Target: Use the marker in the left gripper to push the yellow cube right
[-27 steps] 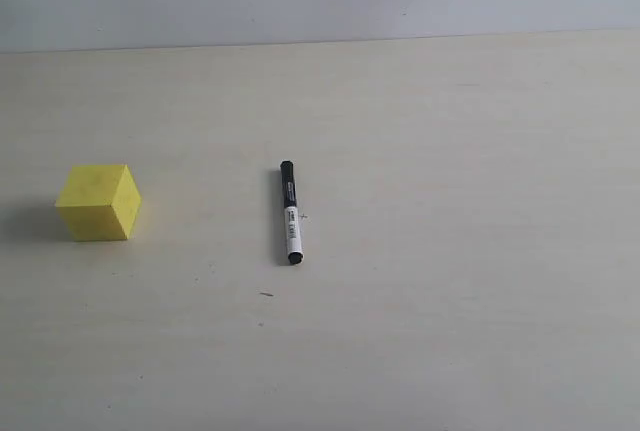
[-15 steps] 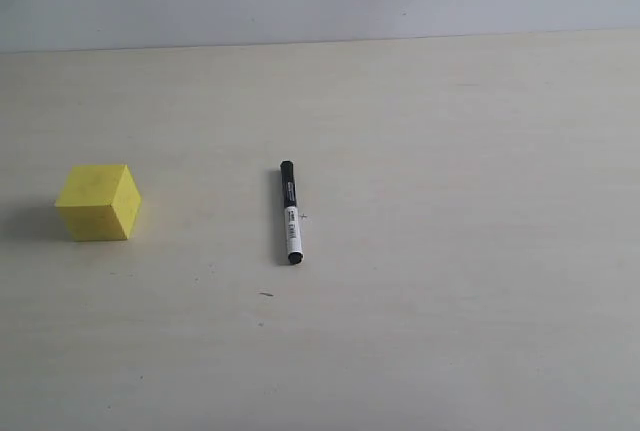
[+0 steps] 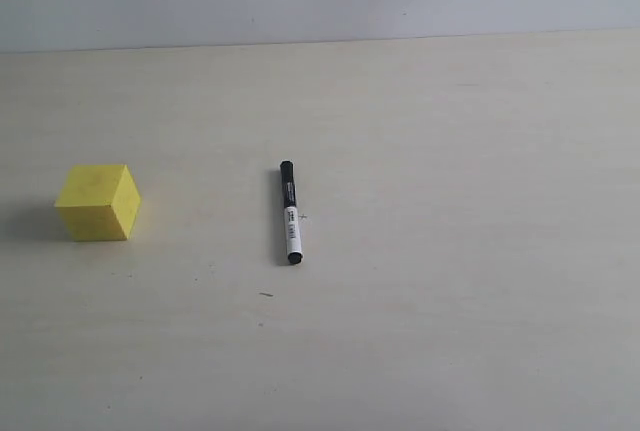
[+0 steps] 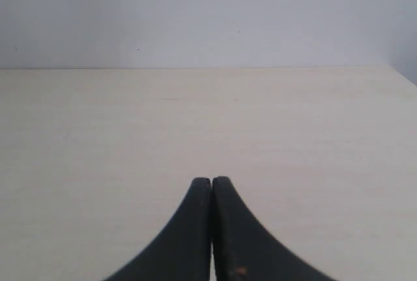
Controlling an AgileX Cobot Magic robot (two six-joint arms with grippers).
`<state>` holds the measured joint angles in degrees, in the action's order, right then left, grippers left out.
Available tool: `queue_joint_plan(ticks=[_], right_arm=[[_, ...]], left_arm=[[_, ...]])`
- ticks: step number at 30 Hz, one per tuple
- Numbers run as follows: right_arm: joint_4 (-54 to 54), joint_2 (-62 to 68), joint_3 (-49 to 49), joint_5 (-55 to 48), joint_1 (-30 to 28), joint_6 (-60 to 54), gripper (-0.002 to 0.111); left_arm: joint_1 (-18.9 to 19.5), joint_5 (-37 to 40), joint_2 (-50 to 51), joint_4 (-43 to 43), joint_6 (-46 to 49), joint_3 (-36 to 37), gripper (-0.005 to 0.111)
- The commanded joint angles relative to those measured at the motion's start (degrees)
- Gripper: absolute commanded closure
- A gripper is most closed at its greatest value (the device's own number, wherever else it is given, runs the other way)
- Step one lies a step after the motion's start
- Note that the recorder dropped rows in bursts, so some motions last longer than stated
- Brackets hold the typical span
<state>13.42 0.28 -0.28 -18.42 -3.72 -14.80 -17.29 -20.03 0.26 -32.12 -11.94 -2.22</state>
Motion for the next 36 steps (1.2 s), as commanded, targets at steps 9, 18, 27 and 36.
queue_joint_plan(ticks=[9,18,27,36], right_arm=[[-0.34,-0.28,0.28,0.77,-0.24,-0.11,0.108],[-0.34,-0.28,0.28,0.77,-0.24,-0.11,0.108],[-0.34,-0.28,0.28,0.77,-0.24,-0.11,0.108],[-0.34,-0.28,0.28,0.77,-0.24,-0.11,0.108]], left_arm=[[0.15,23.45,34.93,0.36,23.89,-35.41,0.107],[-3.12,64.95,78.08,10.45,15.06,-56.98,0.107],[-22.28,77.77,98.63,31.54,-18.19,-70.88,0.107],[-24.80,85.58,114.86,31.54,-20.74,-88.09,0.107]])
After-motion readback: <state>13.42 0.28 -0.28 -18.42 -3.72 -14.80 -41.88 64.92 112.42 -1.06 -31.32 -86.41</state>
